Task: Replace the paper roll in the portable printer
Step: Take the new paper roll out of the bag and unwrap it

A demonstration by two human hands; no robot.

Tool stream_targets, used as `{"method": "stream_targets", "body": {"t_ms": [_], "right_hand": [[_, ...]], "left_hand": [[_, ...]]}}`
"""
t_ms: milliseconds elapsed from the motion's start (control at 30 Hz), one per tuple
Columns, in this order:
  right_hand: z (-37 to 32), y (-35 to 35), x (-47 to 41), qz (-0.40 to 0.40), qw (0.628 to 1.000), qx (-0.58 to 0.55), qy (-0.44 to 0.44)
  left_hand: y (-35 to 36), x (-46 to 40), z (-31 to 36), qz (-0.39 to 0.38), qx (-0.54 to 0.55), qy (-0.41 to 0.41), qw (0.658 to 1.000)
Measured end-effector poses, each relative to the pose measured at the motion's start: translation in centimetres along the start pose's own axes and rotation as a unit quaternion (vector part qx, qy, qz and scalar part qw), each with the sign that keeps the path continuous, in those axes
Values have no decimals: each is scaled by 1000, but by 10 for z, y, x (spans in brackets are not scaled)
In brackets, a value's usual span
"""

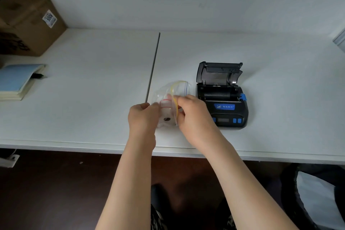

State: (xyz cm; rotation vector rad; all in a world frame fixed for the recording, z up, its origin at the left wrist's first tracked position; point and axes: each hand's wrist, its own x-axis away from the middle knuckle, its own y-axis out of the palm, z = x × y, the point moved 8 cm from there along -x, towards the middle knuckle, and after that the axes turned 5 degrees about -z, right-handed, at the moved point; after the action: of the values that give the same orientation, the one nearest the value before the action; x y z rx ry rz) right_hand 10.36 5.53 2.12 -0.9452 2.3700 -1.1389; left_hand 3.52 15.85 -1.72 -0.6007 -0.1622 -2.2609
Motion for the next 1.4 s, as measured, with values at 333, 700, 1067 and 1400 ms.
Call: {"method": "stream_targets", "body": {"t_ms": [333,700,1067,1400], "right_hand": [[0,6,3,-27,998,-57,1],[14,3,4,-5,997,-69,39],[7,-32,10,13,981,-192,32],[10,-41,10,103,972,-207,31]], "left_hand": [[-9,-12,-6,14,46,24,999],[-13,-2,-2,47,96,5,994],[-25,8,7,94,206,23,974],[-23,13,16,106,286,45,951]]}}
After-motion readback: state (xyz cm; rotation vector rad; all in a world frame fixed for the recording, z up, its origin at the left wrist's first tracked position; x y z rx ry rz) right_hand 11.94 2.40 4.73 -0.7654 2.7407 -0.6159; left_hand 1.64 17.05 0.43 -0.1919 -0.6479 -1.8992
